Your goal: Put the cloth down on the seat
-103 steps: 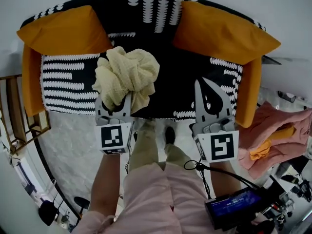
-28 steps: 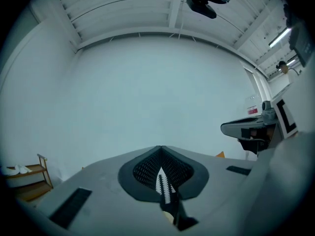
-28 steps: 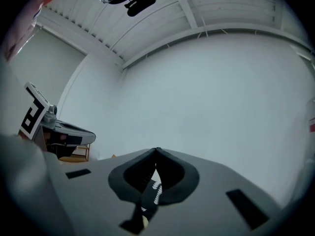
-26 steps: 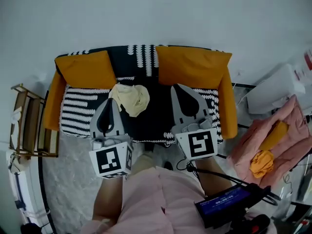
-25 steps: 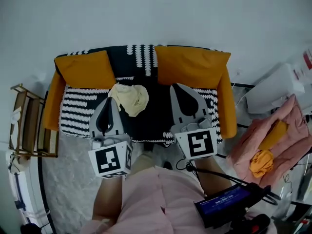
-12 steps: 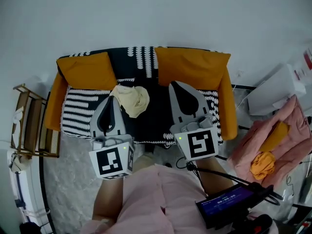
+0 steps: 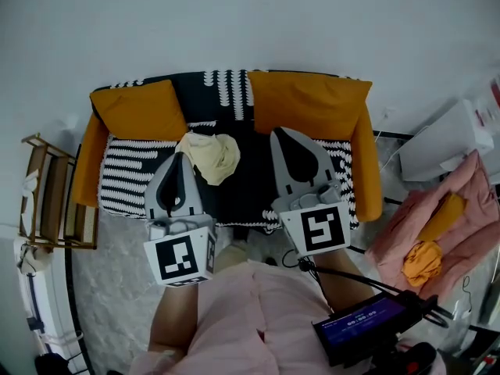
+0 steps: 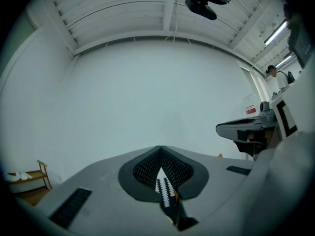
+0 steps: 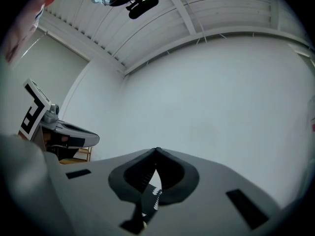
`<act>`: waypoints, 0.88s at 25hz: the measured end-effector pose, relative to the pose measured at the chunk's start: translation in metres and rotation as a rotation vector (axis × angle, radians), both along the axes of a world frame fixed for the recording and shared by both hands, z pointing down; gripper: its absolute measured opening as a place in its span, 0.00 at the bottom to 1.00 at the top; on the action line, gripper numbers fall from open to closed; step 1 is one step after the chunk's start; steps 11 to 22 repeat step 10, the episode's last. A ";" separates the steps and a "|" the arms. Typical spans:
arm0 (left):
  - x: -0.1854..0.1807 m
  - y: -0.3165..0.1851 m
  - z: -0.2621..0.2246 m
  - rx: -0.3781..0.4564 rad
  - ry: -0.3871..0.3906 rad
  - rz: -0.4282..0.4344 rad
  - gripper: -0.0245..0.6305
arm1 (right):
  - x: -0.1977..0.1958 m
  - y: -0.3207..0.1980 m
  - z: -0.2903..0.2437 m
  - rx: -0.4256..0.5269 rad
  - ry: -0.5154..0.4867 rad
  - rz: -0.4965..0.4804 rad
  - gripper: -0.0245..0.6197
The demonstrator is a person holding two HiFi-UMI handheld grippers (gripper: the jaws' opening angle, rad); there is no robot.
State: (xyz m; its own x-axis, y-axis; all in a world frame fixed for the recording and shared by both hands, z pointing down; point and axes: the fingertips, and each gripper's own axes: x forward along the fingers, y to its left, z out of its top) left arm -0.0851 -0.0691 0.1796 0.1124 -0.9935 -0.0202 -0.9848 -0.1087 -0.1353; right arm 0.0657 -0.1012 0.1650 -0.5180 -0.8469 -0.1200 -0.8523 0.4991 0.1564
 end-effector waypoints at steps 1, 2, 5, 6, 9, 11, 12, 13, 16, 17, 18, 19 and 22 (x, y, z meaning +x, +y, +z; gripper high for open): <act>0.001 -0.001 0.000 -0.001 -0.001 0.000 0.06 | 0.001 -0.001 0.000 -0.001 0.000 0.000 0.04; 0.001 -0.001 0.001 -0.002 -0.002 0.000 0.06 | 0.001 -0.002 0.001 -0.002 0.000 0.000 0.04; 0.003 -0.002 0.002 -0.005 -0.004 -0.002 0.06 | 0.004 -0.002 0.002 -0.006 -0.004 0.001 0.04; 0.004 -0.003 0.002 -0.006 -0.005 -0.002 0.06 | 0.005 -0.003 0.002 -0.006 -0.004 0.001 0.04; 0.007 -0.005 0.002 -0.004 -0.008 -0.001 0.06 | 0.009 -0.005 0.003 -0.006 -0.004 0.003 0.04; 0.008 -0.006 0.002 -0.003 -0.009 -0.001 0.06 | 0.010 -0.006 0.003 -0.007 -0.004 0.003 0.04; 0.008 -0.006 0.002 -0.003 -0.009 -0.001 0.06 | 0.010 -0.006 0.003 -0.007 -0.004 0.003 0.04; 0.008 -0.006 0.002 -0.003 -0.009 -0.001 0.06 | 0.010 -0.006 0.003 -0.007 -0.004 0.003 0.04; 0.008 -0.006 0.002 -0.003 -0.009 -0.001 0.06 | 0.010 -0.006 0.003 -0.007 -0.004 0.003 0.04; 0.008 -0.006 0.002 -0.003 -0.009 -0.001 0.06 | 0.010 -0.006 0.003 -0.007 -0.004 0.003 0.04; 0.008 -0.006 0.002 -0.003 -0.009 -0.001 0.06 | 0.010 -0.006 0.003 -0.007 -0.004 0.003 0.04; 0.008 -0.006 0.002 -0.003 -0.009 -0.001 0.06 | 0.010 -0.006 0.003 -0.007 -0.004 0.003 0.04; 0.008 -0.006 0.002 -0.003 -0.009 -0.001 0.06 | 0.010 -0.006 0.003 -0.007 -0.004 0.003 0.04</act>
